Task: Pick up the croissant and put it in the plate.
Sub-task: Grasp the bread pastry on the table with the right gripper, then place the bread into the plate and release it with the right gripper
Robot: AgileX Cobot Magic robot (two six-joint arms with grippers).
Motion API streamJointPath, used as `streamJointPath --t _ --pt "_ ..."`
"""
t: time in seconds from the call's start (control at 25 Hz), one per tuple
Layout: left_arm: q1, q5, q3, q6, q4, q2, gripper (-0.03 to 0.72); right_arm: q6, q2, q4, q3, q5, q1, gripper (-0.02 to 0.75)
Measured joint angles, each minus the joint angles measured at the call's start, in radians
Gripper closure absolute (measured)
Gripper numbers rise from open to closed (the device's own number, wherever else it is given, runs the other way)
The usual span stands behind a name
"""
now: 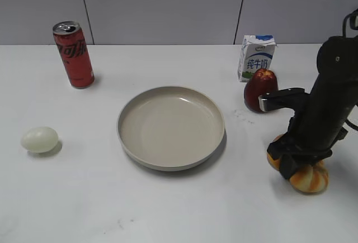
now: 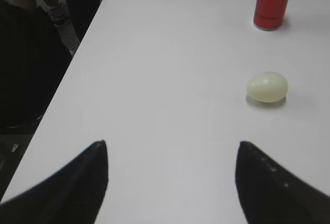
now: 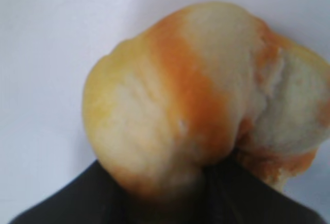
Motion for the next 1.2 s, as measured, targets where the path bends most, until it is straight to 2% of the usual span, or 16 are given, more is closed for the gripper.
streamJointPath --t 0.28,0.48,0.68,0.88,1.2 --pt "0.000 0.000 0.000 0.000 0.000 0.000 0.102 0.000 0.008 -0.056 -0.192 0.236 0.027 0.513" --pt "0.000 0.000 0.000 0.000 0.000 0.000 0.102 -0.003 0.009 -0.127 -0.393 0.348 0.172 0.513" --pt "0.000 0.000 0.000 0.000 0.000 0.000 0.102 -0.025 0.018 -0.145 -0.574 0.296 0.323 0.513" --pt "0.000 0.000 0.000 0.000 0.000 0.000 0.102 -0.087 0.096 -0.134 -0.701 0.226 0.418 0.513" --pt "0.000 0.000 0.000 0.000 0.000 0.000 0.102 -0.103 0.283 -0.081 -0.768 0.216 0.441 0.523"
